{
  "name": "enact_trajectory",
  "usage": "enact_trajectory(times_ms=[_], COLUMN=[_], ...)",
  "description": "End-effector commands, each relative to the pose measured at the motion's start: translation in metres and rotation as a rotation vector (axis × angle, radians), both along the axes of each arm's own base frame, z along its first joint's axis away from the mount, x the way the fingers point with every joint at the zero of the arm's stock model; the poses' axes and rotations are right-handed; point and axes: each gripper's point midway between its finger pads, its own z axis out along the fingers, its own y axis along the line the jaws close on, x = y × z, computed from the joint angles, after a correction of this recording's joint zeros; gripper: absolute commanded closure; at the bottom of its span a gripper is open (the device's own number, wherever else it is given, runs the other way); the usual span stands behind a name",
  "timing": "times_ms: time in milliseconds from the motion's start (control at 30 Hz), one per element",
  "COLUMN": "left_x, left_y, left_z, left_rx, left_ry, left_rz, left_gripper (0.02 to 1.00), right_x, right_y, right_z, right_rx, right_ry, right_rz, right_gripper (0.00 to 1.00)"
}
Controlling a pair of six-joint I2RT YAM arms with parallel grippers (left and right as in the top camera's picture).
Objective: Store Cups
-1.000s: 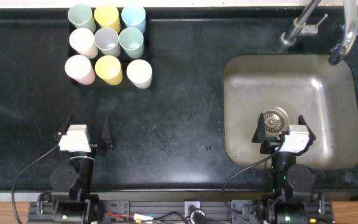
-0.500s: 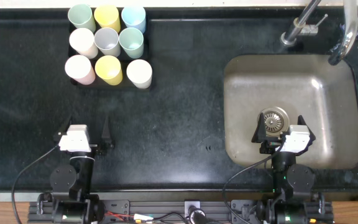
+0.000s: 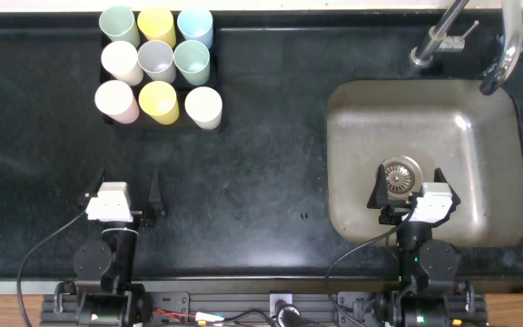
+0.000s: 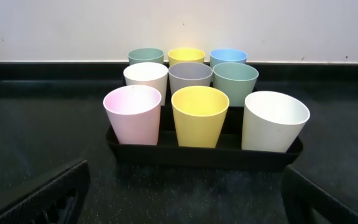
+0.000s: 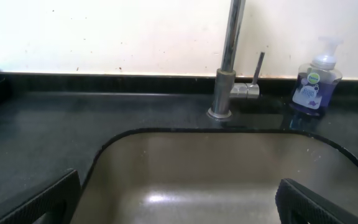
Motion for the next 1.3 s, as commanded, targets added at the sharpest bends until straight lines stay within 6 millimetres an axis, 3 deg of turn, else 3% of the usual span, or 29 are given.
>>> enact_trajectory(times_ms=[33,1300], left_x=[-0.0003,0.0011], left_y=[-0.0003,0.0], left_z=[0.0004,0.0009], left_rx=[0.017,0.017], left_ry=[-0.006,-0.024], left_rz=[-0.006,-0.004], left_gripper=[0.018,0.018], right_x=[-0.0002,-0.0002], right_y=[0.0024,0.0024], right_z=[0.0042,0.0042], right_rx=[0.012,0.012], right_ry=[-0.018,-0.018], right_rz=[0.011,0.011], right_gripper=[0.005,0.005])
